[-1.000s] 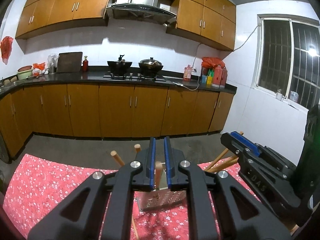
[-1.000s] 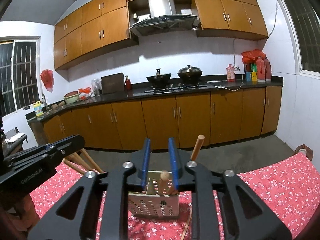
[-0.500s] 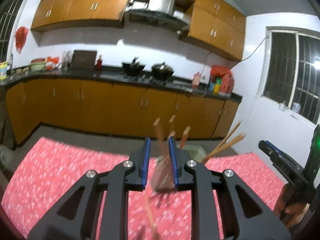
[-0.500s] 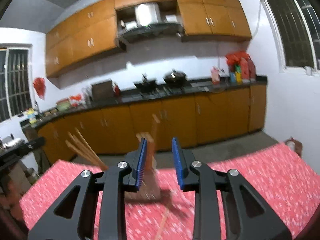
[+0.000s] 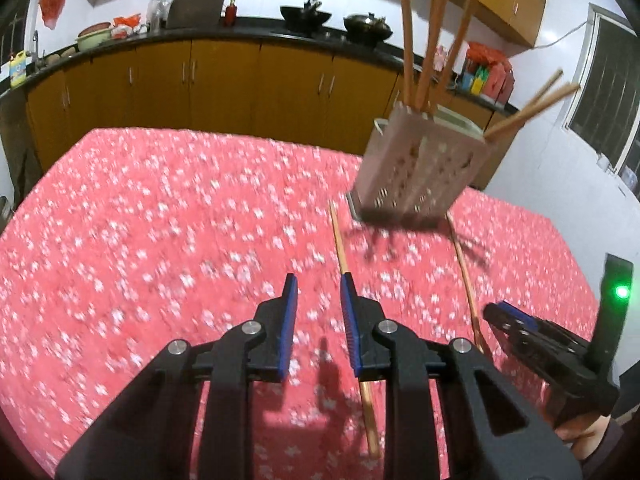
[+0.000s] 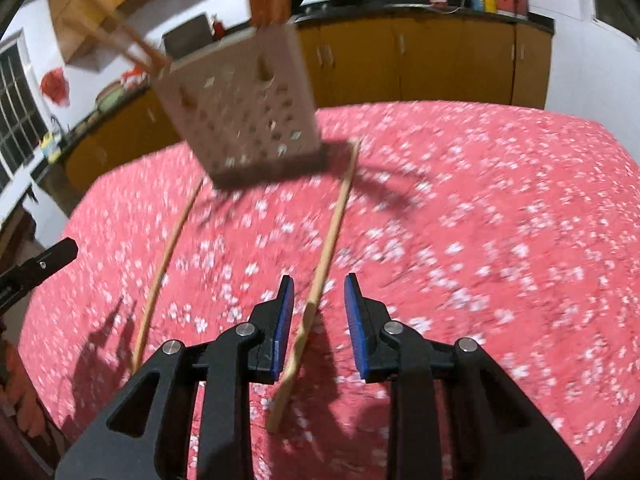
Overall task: Organize utensils
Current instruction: 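Grasp the last chopstick with the left tool while the right tool grasps one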
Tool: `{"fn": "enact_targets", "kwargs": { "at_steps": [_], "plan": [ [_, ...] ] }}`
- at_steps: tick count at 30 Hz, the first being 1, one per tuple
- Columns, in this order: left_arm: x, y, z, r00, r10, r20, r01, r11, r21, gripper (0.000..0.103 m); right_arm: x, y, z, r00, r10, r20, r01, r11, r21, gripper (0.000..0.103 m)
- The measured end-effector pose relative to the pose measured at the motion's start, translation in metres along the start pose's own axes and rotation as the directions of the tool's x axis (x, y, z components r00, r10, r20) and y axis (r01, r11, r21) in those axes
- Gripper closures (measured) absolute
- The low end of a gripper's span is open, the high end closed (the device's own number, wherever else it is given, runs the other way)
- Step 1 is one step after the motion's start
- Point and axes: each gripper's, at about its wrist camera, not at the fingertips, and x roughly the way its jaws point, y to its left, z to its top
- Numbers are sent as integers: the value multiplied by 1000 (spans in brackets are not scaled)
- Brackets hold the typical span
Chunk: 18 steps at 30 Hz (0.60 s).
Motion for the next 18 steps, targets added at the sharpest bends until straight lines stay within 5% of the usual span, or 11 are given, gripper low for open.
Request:
{"fn": "enact_targets", "kwargs": {
  "at_steps": [5,9,18],
  "plan": [
    [11,-6,-11,999,-15,-41,15,1000,8,80,7,-1,0,999,-35,-12,35,999,-15,77],
    [20,-17,-17,997,-33,-70,34,999,17,79,8,-4,-2,998,-60,-4,60,998,-18,95],
    [33,-23,-29,994,-35,-106,38,999,30,77,1,-52,1,982,-188,-5,187,972,139,96]
  ]
}}
